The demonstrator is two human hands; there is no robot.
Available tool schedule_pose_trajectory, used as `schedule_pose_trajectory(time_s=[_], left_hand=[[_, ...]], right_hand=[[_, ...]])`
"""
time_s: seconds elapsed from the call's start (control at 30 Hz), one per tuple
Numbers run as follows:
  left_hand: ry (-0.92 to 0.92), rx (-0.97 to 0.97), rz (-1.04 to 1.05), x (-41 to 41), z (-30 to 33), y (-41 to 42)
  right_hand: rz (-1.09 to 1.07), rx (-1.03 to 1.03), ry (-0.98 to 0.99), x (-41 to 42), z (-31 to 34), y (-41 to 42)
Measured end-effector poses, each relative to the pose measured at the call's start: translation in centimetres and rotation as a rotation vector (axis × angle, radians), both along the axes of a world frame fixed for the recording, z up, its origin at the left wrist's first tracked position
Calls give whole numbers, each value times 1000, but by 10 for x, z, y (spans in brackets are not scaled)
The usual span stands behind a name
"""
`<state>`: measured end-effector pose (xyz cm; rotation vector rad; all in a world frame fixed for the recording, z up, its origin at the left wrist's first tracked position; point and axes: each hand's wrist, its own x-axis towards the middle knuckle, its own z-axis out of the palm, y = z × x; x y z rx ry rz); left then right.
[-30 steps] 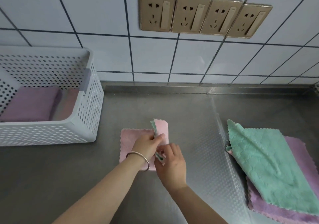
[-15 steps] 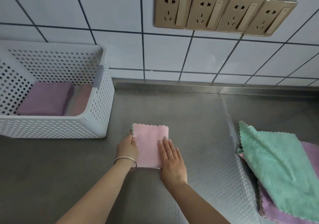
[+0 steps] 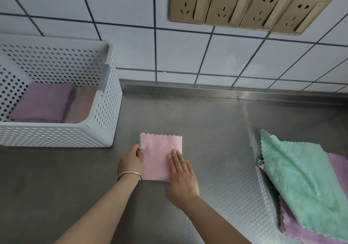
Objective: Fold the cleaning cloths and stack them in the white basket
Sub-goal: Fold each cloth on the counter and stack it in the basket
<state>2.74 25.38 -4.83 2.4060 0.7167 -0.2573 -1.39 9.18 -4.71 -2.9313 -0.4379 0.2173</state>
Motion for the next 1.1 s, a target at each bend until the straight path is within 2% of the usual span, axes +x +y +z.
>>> schedule_pose_trajectory(time_s=[0.07, 0.13, 0.2, 0.27, 0.33, 0.43, 0.67, 0.83, 0.9, 0.97, 1.03, 1.1], left_hand=[[-20, 13, 17, 0, 1, -1], [-137, 34, 48, -2, 4, -4], [-276, 173, -72, -7, 2, -9], [-328, 314, -271, -11, 0, -17], [-306, 421, -464, -12, -6, -23], [-232, 514, -610, -11, -25, -21], [-166, 476, -655, -13, -39, -8], [-143, 455, -656, -12, -36, -8], [-146, 318, -635, -11, -27, -7], [-215, 127, -450, -11, -15, -8], [-223, 30, -165, -12, -11, -6], [-166, -17, 12, -13, -9, -3]], right_hand=[[-5, 21, 11, -3, 3, 1], [17, 52, -11, 0, 8, 2], [16, 46, -52, 12, 13, 5], [-5, 11, -41, 27, 9, 7], [-44, 12, 13, 36, 0, 7], [-66, 27, 42, 38, -15, 5], [-81, -60, 39, 35, -28, 1], [-89, -18, 96, 35, -22, 5], [-101, 60, 94, 38, -10, 7], [-202, 214, 178, 42, 0, 7], [-440, 397, 220, 39, 12, 6], [-707, 572, 286, 37, 19, 5]])
